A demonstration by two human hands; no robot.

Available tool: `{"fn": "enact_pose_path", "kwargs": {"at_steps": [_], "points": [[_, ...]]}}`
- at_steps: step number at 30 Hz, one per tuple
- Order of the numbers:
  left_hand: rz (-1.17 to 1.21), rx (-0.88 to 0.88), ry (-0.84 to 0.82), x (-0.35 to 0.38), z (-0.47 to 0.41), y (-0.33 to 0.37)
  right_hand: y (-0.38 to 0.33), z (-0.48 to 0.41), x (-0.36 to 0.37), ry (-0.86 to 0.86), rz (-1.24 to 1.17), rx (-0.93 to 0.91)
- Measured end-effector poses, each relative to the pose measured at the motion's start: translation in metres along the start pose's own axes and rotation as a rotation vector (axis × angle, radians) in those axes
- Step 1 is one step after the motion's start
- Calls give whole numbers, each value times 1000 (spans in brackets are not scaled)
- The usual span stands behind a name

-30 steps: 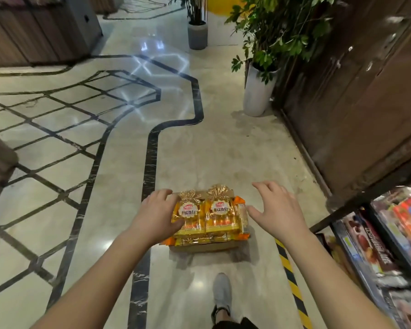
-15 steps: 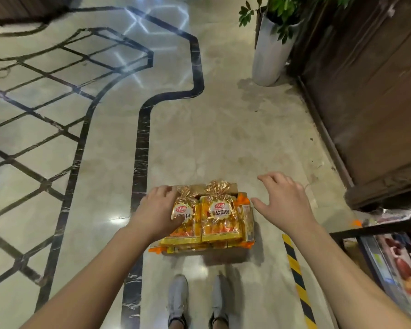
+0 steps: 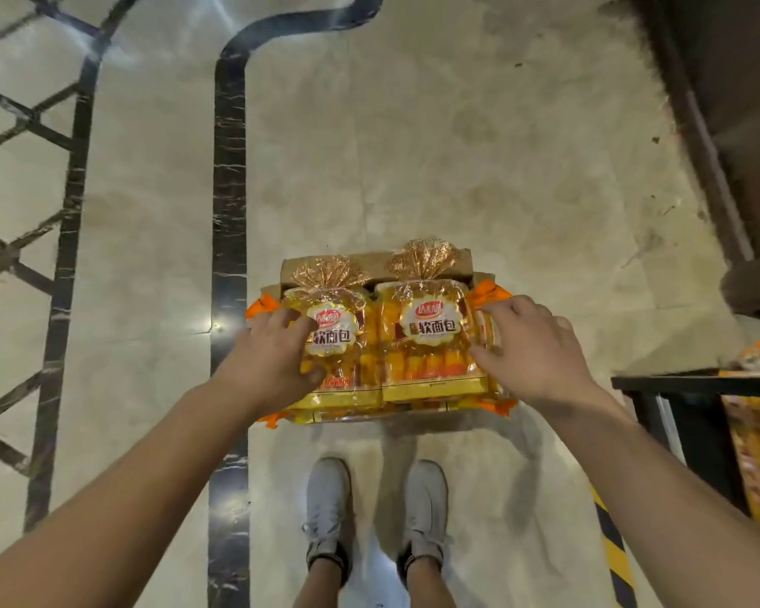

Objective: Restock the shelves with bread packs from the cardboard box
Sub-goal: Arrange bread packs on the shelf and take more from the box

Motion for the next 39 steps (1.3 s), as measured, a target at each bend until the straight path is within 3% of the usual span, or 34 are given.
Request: {"fn": "enact_pose_path", "kwargs": {"at_steps": [9,18,22,34,39], "points": [[40,-39,-67,71,-39,-14,18,-36,67,-82,22,54],[670,-423,-153,129,-56,-51,39,-55,96,-120,-123,196],[1056,-552,-204,147,-60,-54,49,-59,104,-125,-191,262],[1215,-641,-276,170,-57,-66,84,-64,120,-107,-467,437],[1330,-565,-259,163,-54,-64,88,-65,128,-97,-658,522]]}}
Point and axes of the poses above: each hand's wrist, its own z-axis away from the middle knuckle, its own x-axis out of the palm, y = z × x, the point moved 9 cm from there along -z, towards the middle knuckle, and after that the axes turned 12 degrees about -z, right-handed, at the moved point
